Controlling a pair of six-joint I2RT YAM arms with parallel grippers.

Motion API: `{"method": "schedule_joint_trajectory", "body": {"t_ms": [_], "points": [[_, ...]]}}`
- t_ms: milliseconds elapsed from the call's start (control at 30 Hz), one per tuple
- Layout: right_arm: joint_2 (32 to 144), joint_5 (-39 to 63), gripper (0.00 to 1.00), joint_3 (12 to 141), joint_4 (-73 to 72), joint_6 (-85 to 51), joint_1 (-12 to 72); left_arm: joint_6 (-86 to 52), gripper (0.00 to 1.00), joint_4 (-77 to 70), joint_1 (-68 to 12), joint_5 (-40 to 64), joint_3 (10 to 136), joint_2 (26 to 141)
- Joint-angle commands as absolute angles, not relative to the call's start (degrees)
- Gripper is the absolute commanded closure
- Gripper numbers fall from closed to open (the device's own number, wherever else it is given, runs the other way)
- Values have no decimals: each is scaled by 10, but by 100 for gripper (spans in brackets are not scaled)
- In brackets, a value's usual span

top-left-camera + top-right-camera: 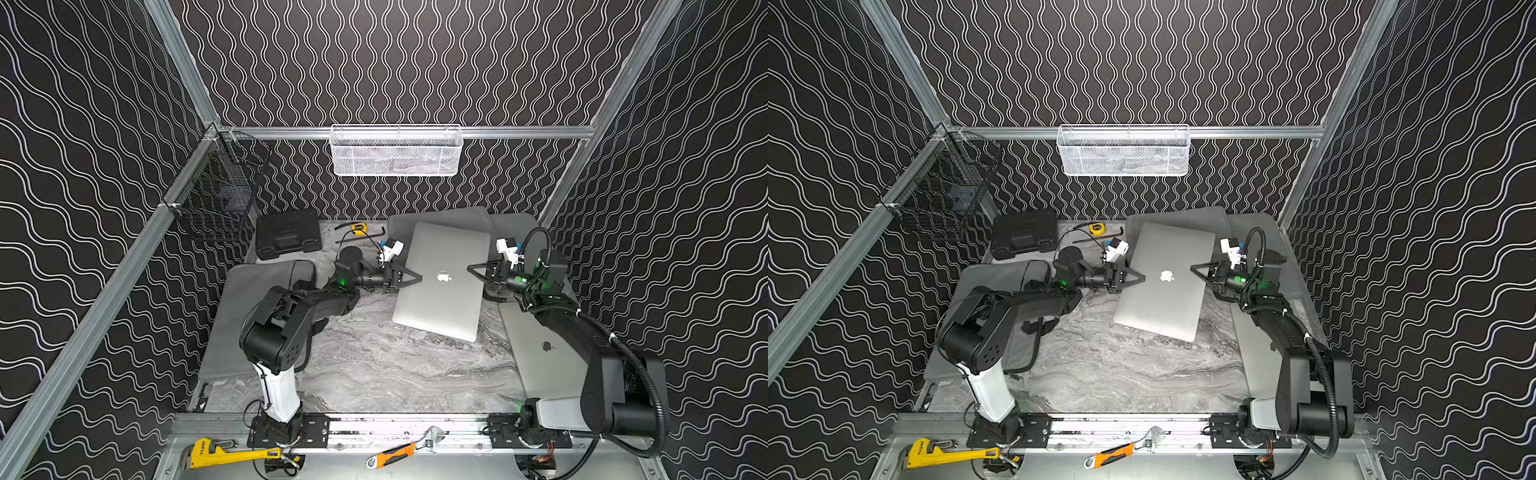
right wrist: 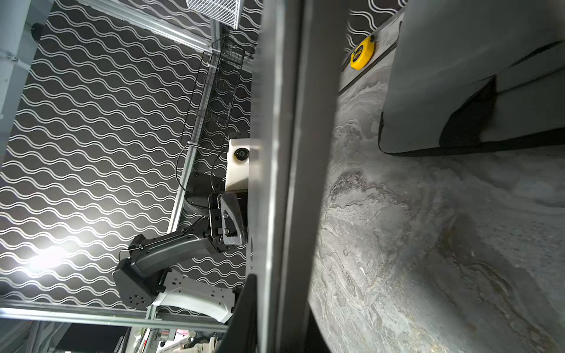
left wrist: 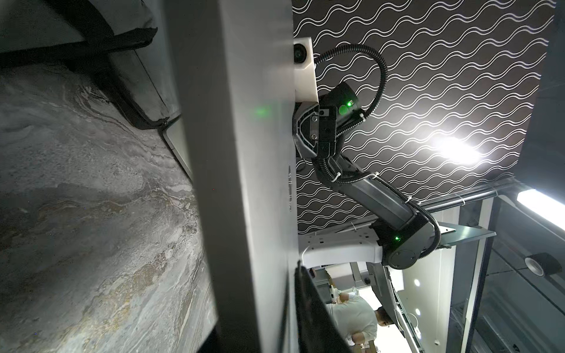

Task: Open the zippered laptop bag and take out the laptop
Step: Place the laptop at the center of the board.

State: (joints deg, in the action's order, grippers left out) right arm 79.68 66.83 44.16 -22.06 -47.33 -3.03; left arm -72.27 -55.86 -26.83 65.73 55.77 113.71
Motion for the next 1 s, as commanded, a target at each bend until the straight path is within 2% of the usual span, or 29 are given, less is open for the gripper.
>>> {"method": "schedule_joint_trajectory", "body": {"t_ms": [0, 33, 67, 233, 300, 400, 433, 567, 800, 967], "points": [[804, 600, 100, 451, -178, -433, -28, -651, 89, -584, -277, 700, 570, 1115], [803, 594, 100, 453, -171, -430, -28, -639, 97, -567, -277, 700, 571, 1112], [803, 587, 95, 456, -160, -425, -28, -625, 100, -549, -276, 700, 571, 1108], [795, 538, 78, 485, -59, -371, -28, -602, 100, -512, -271, 674, 546, 1103], [790, 520, 70, 491, -26, -352, -28, -639, 100, -562, -270, 663, 530, 1111], [783, 485, 50, 493, 12, -334, -28, -714, 100, -656, -270, 635, 503, 1131], [782, 468, 47, 494, 30, -323, -29, -738, 100, -685, -272, 626, 493, 1137], [776, 401, 41, 503, 93, -287, -31, -767, 100, -742, -284, 583, 450, 1134], [722, 281, 36, 512, 140, -255, -30, -698, 100, -629, -317, 497, 380, 1088], [664, 215, 35, 531, 175, -239, -30, -712, 100, -644, -348, 450, 345, 1092]]}}
